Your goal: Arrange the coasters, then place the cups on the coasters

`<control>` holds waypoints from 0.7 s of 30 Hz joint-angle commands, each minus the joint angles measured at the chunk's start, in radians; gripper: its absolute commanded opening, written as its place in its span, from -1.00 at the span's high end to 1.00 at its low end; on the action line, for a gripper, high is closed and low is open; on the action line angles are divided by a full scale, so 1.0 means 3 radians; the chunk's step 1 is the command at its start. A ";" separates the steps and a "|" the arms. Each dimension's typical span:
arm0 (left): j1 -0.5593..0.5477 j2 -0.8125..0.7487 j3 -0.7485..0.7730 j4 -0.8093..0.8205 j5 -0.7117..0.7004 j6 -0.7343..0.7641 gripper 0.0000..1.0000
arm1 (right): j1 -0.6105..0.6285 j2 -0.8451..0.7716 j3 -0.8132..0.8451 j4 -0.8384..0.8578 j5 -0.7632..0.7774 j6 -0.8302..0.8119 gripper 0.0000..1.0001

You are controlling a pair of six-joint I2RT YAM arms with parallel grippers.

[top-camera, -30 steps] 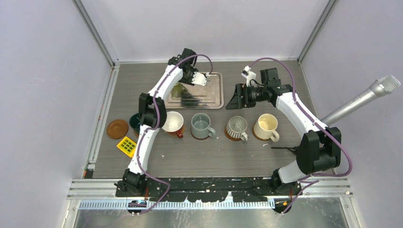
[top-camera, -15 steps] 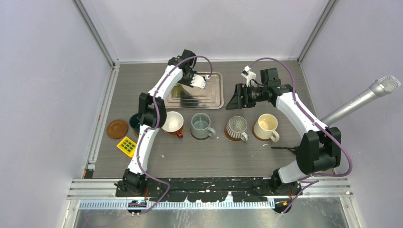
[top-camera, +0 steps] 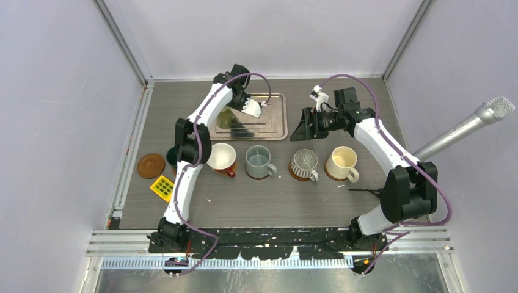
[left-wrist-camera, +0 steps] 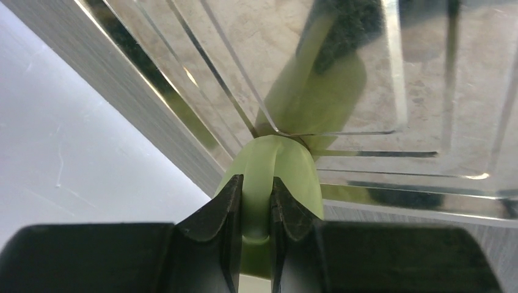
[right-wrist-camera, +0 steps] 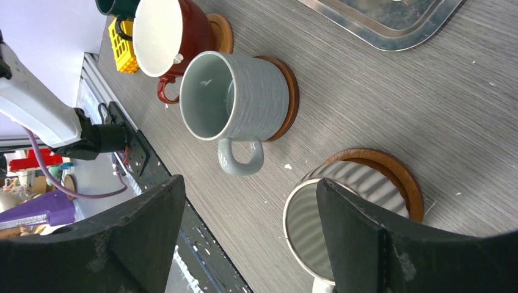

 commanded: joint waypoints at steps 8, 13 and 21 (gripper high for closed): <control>0.0046 -0.0835 -0.0421 -0.0030 -0.0011 0.0282 1.00 | -0.0024 -0.0020 0.0041 0.0014 -0.0092 0.0044 -0.65; 0.0119 -0.0964 -0.0431 -0.0092 -0.0015 0.0308 1.00 | -0.0022 -0.0028 0.0041 0.0014 -0.0102 0.0047 -0.65; 0.0302 -0.1414 -0.0720 -0.0340 0.0016 0.0460 1.00 | -0.0022 -0.0033 0.0036 0.0014 -0.0116 0.0046 -0.65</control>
